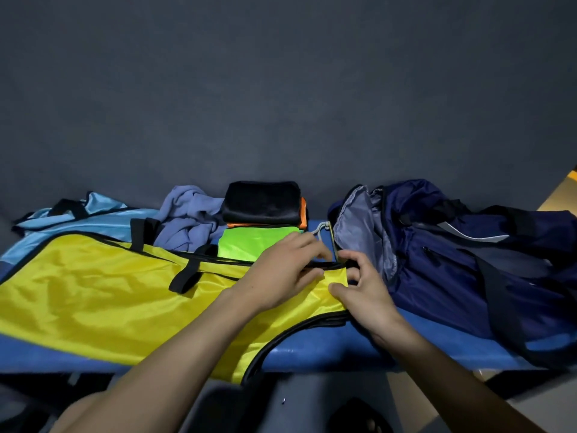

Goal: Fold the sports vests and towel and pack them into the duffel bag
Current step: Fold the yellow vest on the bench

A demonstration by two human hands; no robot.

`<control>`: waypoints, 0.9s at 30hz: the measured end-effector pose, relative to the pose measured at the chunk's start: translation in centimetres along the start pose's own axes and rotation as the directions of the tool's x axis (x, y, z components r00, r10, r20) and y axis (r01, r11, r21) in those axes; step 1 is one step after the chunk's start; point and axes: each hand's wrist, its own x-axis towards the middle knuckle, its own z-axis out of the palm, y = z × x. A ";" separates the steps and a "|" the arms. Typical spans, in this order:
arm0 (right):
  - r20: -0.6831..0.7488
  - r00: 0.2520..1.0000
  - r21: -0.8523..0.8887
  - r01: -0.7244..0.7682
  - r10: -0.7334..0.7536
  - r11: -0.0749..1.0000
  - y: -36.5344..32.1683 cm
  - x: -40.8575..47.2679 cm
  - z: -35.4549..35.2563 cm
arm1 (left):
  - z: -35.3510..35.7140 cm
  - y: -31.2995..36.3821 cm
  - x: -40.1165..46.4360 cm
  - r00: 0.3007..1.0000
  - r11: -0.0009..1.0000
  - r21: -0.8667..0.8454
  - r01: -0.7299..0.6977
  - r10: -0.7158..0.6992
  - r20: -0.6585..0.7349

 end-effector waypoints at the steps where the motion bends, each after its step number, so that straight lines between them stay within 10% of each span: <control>1: -0.002 1.000 0.005 -0.007 0.007 1.000 -0.2 0.0 0.1 | -0.5 0.0 -0.8 1.000 1.000 -0.007 -0.002 0.002 0.017; 21: -0.231 0.972 0.069 -0.018 0.033 0.997 -2.8 -2.8 3.7 | -4.2 -4.3 -16.3 0.938 0.927 0.295 0.231 -0.293 0.184; 27: -0.213 0.968 -0.027 -0.142 0.133 0.989 -2.4 -4.2 2.5 | -5.8 -5.9 -15.0 0.950 0.836 0.454 0.308 -0.295 -0.101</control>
